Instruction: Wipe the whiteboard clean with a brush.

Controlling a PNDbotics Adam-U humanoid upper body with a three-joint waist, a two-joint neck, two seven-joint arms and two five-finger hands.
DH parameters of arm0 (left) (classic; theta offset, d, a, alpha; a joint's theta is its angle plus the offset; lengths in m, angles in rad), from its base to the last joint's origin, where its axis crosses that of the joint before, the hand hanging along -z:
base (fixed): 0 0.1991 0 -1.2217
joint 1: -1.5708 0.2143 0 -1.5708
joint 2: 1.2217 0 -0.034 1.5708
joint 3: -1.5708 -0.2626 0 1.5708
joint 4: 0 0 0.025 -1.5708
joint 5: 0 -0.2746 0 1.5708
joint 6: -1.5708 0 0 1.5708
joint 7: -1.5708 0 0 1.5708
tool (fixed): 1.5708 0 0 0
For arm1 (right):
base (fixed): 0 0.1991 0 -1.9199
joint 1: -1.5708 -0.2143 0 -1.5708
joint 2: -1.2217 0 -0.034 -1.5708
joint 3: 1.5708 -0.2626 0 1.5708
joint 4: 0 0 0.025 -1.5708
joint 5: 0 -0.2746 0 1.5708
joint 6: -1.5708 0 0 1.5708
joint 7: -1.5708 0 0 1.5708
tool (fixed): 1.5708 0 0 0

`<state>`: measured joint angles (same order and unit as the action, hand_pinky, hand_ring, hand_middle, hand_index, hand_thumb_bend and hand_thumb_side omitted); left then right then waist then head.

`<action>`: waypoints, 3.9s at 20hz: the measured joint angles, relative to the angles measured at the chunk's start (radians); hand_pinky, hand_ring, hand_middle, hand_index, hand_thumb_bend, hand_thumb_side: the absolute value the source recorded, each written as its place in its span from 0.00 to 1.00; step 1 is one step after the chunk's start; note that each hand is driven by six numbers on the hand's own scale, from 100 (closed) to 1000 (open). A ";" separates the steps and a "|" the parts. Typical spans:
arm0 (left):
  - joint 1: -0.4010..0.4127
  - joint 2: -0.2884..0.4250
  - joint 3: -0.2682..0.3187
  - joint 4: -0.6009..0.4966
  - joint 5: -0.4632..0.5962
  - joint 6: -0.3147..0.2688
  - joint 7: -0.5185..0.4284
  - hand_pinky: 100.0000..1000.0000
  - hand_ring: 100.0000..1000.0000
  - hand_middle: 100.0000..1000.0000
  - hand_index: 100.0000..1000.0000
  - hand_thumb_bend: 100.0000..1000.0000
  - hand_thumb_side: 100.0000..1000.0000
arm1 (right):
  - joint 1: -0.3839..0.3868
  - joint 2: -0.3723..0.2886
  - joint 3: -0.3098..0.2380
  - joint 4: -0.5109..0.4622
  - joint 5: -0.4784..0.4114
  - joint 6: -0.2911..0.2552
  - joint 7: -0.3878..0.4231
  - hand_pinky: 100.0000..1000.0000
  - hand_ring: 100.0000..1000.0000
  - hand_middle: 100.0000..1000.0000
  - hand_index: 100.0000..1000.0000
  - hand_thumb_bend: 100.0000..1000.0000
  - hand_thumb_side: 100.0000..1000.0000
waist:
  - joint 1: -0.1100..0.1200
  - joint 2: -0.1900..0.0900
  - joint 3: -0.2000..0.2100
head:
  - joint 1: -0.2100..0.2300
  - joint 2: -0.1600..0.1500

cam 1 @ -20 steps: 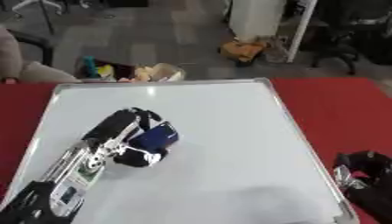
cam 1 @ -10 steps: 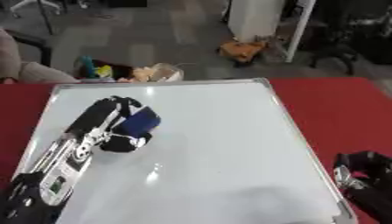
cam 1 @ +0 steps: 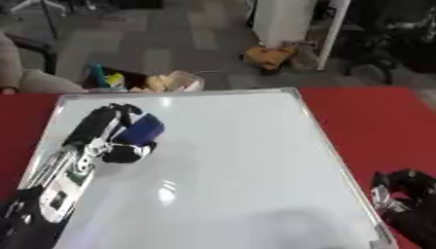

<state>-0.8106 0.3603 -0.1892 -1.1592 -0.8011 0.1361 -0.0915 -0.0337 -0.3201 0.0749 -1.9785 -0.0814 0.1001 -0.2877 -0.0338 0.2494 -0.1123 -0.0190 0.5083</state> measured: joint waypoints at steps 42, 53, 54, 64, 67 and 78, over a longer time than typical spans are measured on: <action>-0.112 -0.034 0.100 0.284 -0.146 0.006 0.176 0.22 0.58 0.42 0.65 0.42 0.29 | -0.020 0.016 0.012 0.000 0.001 0.003 0.013 0.08 0.41 0.29 0.43 0.00 0.00 | 0.008 0.043 -0.045 | 0.016 -0.018; -0.122 -0.035 0.111 0.304 -0.174 0.007 0.196 0.23 0.57 0.41 0.56 0.38 0.29 | -0.021 0.017 0.012 0.000 0.002 0.005 0.015 0.08 0.41 0.29 0.43 0.00 0.00 | 0.012 0.050 -0.050 | 0.016 -0.019; -0.122 -0.035 0.113 0.304 -0.174 0.007 0.197 0.23 0.57 0.41 0.55 0.38 0.28 | -0.021 0.017 0.012 0.000 0.002 0.005 0.015 0.08 0.41 0.29 0.43 0.00 0.00 | 0.012 0.050 -0.050 | 0.015 -0.019; -0.122 -0.035 0.120 0.313 -0.178 0.012 0.205 0.23 0.57 0.41 0.53 0.37 0.28 | -0.021 0.017 0.012 0.000 0.002 0.005 0.015 0.08 0.41 0.29 0.43 0.00 0.00 | 0.011 0.048 -0.049 | 0.011 -0.019; -0.122 -0.034 0.123 0.317 -0.180 0.016 0.209 0.23 0.57 0.41 0.53 0.37 0.28 | -0.021 0.017 0.012 0.000 0.002 0.005 0.015 0.08 0.41 0.29 0.43 0.00 0.00 | 0.011 0.047 -0.048 | 0.009 -0.019; -0.119 -0.004 0.145 0.347 -0.201 0.040 0.234 0.25 0.55 0.41 0.55 0.35 0.28 | -0.020 0.017 0.012 0.000 0.002 0.005 0.015 0.08 0.41 0.29 0.43 0.00 0.00 | 0.011 0.044 -0.046 | 0.006 -0.019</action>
<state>-0.9301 0.3564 -0.0444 -0.8127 -1.0017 0.1765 0.1423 -0.0535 -0.3028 0.0869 -1.9785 -0.0792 0.1052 -0.2729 -0.0225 0.2936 -0.1578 -0.0129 0.4898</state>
